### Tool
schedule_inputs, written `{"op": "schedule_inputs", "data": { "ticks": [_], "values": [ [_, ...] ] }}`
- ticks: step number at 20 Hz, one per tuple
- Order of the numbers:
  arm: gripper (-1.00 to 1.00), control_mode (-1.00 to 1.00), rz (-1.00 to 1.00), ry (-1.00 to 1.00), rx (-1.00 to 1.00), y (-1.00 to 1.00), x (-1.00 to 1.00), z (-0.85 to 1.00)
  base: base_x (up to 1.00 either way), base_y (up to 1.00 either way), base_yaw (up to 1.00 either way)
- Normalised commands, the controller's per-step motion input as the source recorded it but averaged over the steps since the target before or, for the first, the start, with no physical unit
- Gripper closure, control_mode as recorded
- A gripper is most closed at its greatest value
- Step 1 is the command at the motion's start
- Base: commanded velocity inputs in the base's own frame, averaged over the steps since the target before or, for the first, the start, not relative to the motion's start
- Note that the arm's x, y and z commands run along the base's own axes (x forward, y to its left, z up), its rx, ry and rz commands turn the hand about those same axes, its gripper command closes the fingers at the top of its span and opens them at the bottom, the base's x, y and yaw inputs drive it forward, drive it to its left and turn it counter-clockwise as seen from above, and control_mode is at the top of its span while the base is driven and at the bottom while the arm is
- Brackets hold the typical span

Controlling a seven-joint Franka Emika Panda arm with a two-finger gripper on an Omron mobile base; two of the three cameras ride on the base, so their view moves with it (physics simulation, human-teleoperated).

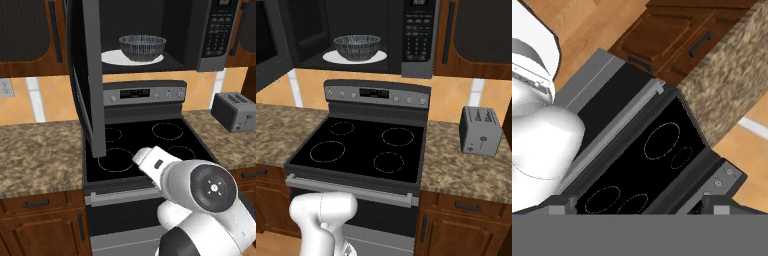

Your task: Pick the cucumber from the sink and place it in the bowl. Then pick the bowl and place it in the microwave. Then close the microwave door and press the start button.

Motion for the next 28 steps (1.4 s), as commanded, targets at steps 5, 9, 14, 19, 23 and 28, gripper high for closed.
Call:
{"op": "schedule_inputs", "data": {
  "ticks": [5, 9, 14, 19, 23, 28],
  "values": [
    [-1.0, -1.0, 0.0, -0.02, -0.1, 1.0, -0.49, -0.64, 0.0, 0.0, 0.0],
    [-1.0, -1.0, -0.16, -0.06, -0.15, 1.0, 0.3, -0.16, 0.0, 0.0, 0.0],
    [-1.0, -1.0, -0.25, -0.1, -0.11, 1.0, 0.53, 0.2, 0.0, 0.0, 0.0],
    [-1.0, -1.0, -0.32, -0.17, -0.11, 0.8, 0.44, 0.73, 0.0, 0.0, 0.0],
    [-1.0, -1.0, -0.36, -0.12, -0.02, 0.19, 0.58, 0.76, 0.0, 0.0, 0.0],
    [-1.0, -1.0, -0.26, -0.15, 0.0, -0.41, 0.25, 0.73, 0.0, 0.0, 0.0]
  ]
}}
